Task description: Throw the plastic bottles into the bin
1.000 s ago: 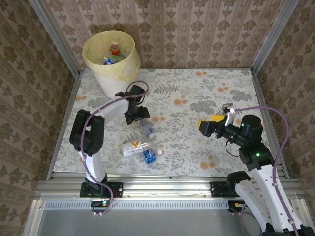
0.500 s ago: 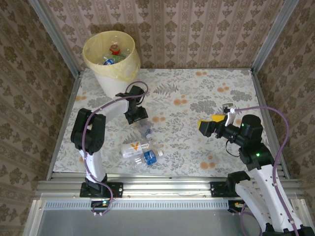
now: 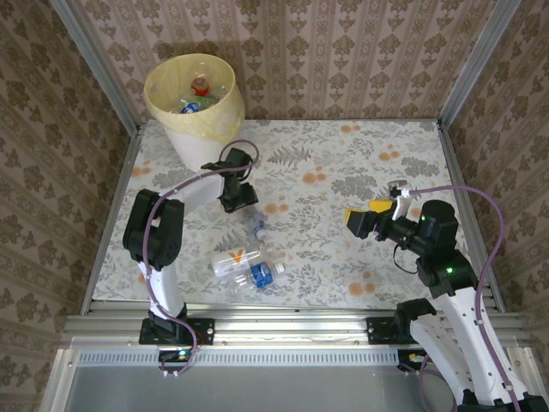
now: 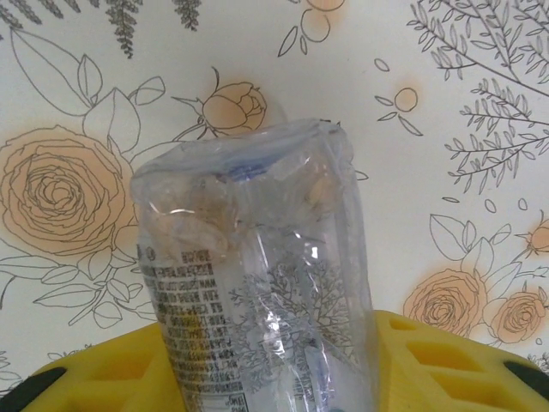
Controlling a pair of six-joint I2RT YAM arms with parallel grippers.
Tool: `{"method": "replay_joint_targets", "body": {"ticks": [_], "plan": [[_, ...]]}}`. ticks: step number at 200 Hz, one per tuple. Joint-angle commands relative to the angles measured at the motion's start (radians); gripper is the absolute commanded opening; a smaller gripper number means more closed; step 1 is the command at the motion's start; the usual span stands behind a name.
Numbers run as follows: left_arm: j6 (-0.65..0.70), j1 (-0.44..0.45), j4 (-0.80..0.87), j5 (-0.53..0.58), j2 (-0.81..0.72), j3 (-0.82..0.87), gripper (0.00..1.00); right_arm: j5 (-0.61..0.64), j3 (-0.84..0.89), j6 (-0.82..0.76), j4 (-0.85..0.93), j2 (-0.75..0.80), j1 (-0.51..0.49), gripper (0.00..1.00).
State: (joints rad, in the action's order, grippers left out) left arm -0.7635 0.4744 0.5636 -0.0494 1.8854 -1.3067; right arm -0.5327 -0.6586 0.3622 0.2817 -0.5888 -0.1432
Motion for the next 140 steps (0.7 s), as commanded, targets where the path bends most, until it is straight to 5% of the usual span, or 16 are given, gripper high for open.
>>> {"method": "replay_joint_targets", "body": {"ticks": [1, 140], "plan": [[0.022, 0.002, -0.011, 0.009, -0.065, 0.007, 0.47, 0.017, 0.014, -0.006, 0.015, 0.015, -0.007, 1.0], [0.197, 0.091, -0.077, 0.214, -0.388, -0.008, 0.45, 0.018, 0.012, -0.007, 0.01, 0.01, -0.007, 1.0]]}}
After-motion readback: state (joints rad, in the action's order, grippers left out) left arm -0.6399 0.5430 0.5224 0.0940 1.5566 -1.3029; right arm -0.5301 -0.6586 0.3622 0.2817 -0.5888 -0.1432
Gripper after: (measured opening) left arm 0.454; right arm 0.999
